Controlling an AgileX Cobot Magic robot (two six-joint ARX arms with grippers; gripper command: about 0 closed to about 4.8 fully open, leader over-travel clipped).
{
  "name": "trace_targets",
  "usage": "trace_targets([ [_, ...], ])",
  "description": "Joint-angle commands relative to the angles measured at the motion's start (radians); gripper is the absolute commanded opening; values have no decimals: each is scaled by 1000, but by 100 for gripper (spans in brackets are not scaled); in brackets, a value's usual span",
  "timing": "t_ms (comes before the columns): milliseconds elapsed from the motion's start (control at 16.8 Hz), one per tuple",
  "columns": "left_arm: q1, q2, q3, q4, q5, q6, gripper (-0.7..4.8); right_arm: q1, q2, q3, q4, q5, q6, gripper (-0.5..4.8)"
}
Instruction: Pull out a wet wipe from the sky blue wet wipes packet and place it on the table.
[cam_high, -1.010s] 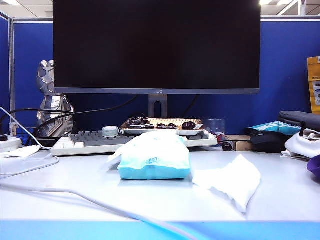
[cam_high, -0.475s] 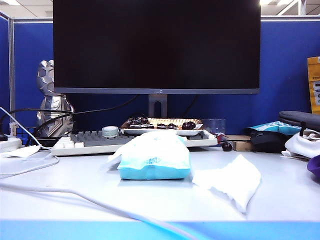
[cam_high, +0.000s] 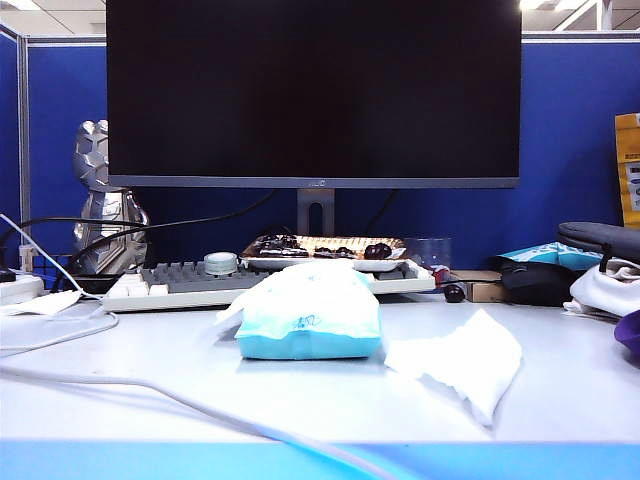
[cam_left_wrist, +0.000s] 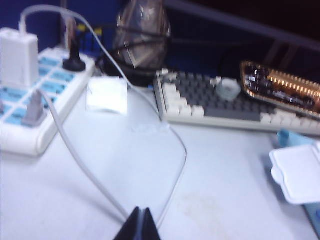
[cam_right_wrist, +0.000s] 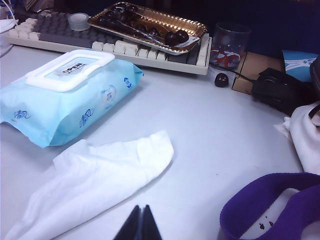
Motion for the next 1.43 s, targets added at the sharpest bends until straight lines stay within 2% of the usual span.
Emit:
trace_targets([
  [59, 0, -3, -1, -65, 11, 1, 0, 0, 0, 3, -5, -5, 3, 0],
  [416, 0, -3, -1, -64, 11, 1, 0, -3, 0, 3, -5, -6, 3, 0],
  [594, 0, -3, -1, -64, 11, 1, 0, -54, 0, 3, -5, -9, 3, 0],
  [1248, 1, -3, -1, -64, 11, 1, 0, -491, 0, 3, -4, -8, 3, 0],
  [1426, 1, -3, -1, -64, 11, 1, 0, -517, 0, 3, -4, 2, 3, 0],
])
